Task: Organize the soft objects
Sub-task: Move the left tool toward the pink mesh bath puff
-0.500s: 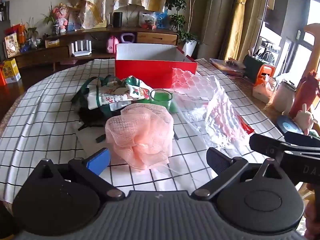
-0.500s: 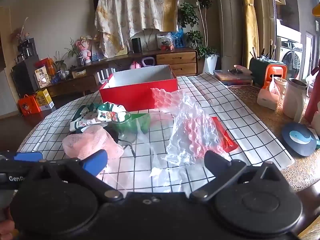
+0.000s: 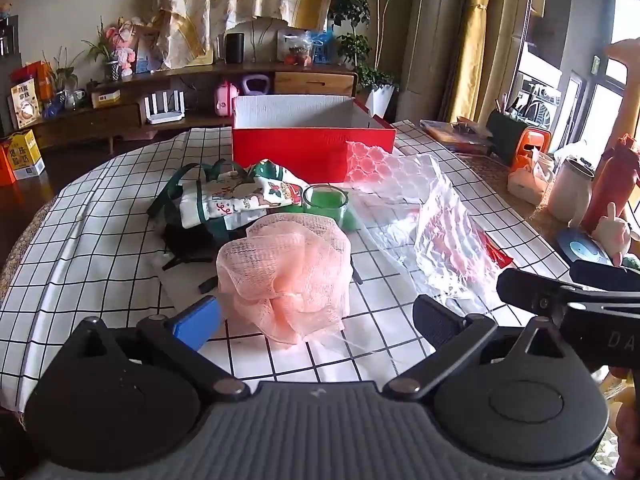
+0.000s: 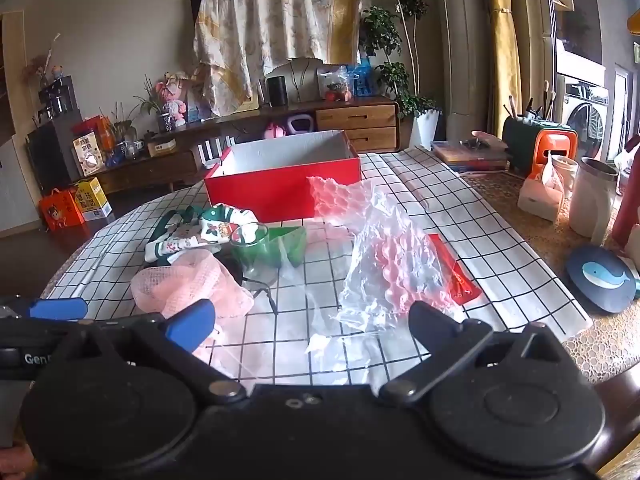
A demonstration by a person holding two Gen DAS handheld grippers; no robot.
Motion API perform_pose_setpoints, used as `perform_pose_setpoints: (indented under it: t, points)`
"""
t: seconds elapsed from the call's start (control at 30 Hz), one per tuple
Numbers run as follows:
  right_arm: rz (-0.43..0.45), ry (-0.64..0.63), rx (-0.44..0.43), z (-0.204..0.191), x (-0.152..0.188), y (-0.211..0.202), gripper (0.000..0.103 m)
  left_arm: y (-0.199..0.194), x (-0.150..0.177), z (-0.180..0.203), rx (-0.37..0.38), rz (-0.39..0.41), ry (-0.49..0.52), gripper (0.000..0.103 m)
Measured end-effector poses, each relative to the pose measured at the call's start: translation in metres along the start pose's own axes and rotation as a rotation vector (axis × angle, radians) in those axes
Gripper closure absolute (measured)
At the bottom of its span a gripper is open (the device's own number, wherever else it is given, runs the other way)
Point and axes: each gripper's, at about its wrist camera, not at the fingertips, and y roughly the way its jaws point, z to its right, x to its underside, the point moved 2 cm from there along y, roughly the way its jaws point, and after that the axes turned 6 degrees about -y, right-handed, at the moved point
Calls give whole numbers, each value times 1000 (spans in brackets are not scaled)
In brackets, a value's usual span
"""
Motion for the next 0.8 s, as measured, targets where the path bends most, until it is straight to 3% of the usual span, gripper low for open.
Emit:
perform_pose_setpoints:
  t: [0.8]
  points:
    - [108,-22,-1,-7,2,-29,0,-26,-1,1,-35,97,9,0]
